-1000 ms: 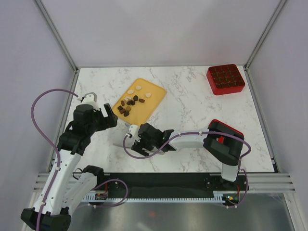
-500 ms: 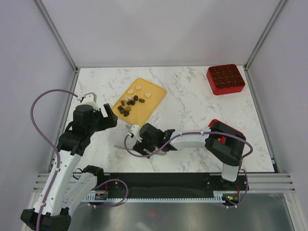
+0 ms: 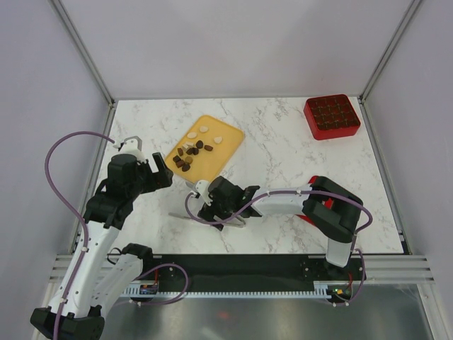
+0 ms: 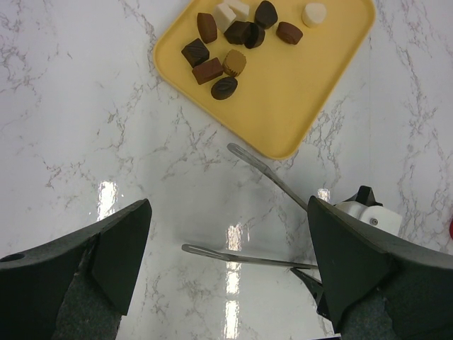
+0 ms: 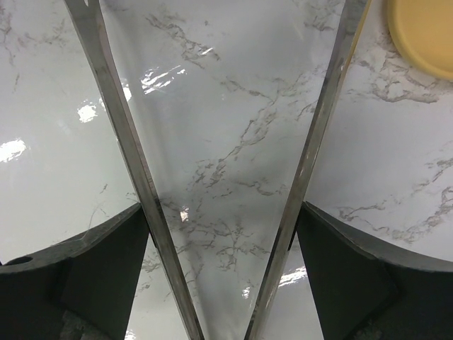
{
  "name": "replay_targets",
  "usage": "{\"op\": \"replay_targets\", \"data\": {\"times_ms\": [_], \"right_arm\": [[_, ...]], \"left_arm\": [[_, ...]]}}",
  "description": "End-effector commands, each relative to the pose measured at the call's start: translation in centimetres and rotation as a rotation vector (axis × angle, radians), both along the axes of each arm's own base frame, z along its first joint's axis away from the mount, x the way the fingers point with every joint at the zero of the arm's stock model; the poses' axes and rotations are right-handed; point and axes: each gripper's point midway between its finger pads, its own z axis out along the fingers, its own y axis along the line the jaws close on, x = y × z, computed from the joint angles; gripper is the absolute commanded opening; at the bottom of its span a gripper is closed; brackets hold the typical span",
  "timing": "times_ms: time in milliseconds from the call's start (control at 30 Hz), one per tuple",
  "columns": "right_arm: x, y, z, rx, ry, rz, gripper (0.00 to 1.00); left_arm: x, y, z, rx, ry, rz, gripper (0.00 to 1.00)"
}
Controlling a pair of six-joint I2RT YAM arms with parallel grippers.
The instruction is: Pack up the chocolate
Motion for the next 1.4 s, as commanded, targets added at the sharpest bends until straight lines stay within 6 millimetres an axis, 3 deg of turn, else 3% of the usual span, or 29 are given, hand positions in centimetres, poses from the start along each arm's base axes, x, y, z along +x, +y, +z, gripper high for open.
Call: {"op": "replay_targets", "data": {"times_ms": [0, 167, 267, 533, 667, 900, 1000, 1133, 1367], "right_arm": [[-1.9, -3.6, -3.2, -0.149, 0.101, -0.018, 0.90], [-1.9, -4.0, -3.0, -0.153, 0.097, -0.032, 0.86], [-1.8, -3.9, -1.2, -0.149, 0.097, -0.055, 0.82], [-1.3, -4.9, 6.9, -0.116, 0.072, -0.124, 0.75], [-0.9, -5.6, 9.6, -0.084, 0.081, -0.170, 0.70], [0.0, -6.4, 12.3, -0.031, 0.094, -0.250, 0.64], [0.9, -6.7, 13.2, -0.018, 0.092, -0.279, 0.62], [3.2, -7.1, 15.0, 0.017, 0.051, -0.342, 0.61], [9.0, -7.2, 16.7, 0.019, -0.085, -0.439, 0.60]], "left_arm": [[0.4, 0.2, 0.6, -0.018, -0.024, 0.030, 1.00], [0.3, 0.2, 0.5, -0.019, -0.023, 0.027, 1.00], [0.3, 0.2, 0.6, -0.020, -0.025, 0.025, 1.00], [0.3, 0.2, 0.4, -0.019, -0.020, 0.024, 1.00], [0.3, 0.1, 0.5, -0.019, -0.023, 0.022, 1.00], [0.1, -0.5, 0.8, -0.035, -0.029, -0.018, 1.00], [-1.0, -2.0, 0.8, -0.075, -0.024, -0.105, 1.00], [-1.4, -1.7, 0.9, -0.076, -0.063, -0.099, 1.00], [-1.1, -2.3, 0.1, -0.082, -0.035, -0.124, 1.00]]}}
